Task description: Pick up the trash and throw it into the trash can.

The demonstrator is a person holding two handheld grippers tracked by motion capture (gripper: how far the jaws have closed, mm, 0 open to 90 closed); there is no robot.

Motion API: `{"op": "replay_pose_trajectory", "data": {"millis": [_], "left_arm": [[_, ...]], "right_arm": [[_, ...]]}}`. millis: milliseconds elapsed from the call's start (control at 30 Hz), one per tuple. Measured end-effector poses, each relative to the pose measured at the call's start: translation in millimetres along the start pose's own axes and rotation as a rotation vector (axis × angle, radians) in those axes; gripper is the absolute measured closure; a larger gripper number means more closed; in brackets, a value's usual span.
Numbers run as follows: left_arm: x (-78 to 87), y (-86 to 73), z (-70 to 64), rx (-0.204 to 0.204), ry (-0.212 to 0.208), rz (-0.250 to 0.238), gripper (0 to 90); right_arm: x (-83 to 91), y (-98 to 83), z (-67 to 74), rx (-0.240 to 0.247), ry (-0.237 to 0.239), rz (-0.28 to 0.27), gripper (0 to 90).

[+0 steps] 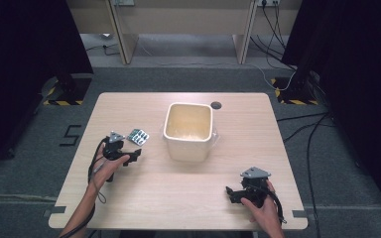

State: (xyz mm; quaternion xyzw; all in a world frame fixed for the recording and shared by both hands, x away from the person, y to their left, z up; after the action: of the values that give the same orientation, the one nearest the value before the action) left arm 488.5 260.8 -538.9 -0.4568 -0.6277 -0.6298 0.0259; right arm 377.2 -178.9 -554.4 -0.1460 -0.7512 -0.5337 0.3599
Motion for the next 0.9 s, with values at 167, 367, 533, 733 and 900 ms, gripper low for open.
{"op": "replay_pose_trajectory", "data": {"millis": [167,367,533,733,900], "left_arm": [[-7.9,7.3,6.8,-0.008,-0.007,0.006,14.9],[-15.0,16.0,14.0,-0.01,0.011,0.013,14.9],[-22.7,21.0,17.6,-0.004,0.021,0.009,14.9],[-31.8,27.6,19.4,-0.004,0.02,0.01,14.9],[-40.0,35.4,24.4,0.003,0.021,0.018,14.9]], "right_arm": [[0.0,0.0,0.0,0.0,0.0,0.0,0.4],[0.0,0.0,0.0,-0.001,0.0,0.0,0.4],[0.0,0.0,0.0,0.0,0.0,0.0,0.4],[-0.1,0.0,0.0,0.0,-0.001,-0.001,0.4],[-0.1,0.0,-0.1,0.001,0.0,-0.001,0.4]]}}
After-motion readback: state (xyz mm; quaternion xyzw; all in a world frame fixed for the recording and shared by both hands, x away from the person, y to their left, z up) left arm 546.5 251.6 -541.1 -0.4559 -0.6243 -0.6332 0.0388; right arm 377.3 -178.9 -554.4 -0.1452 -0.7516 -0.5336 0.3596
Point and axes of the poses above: each handheld gripper's, and its own axes: x roughly backward along the jaws, y roughly out of its top, z roughly to its left, the point moved 5 cm from there along -x, roughly forward along the jaws, and after that the axes turned 13 degrees about -y, right-handed, at the moved point
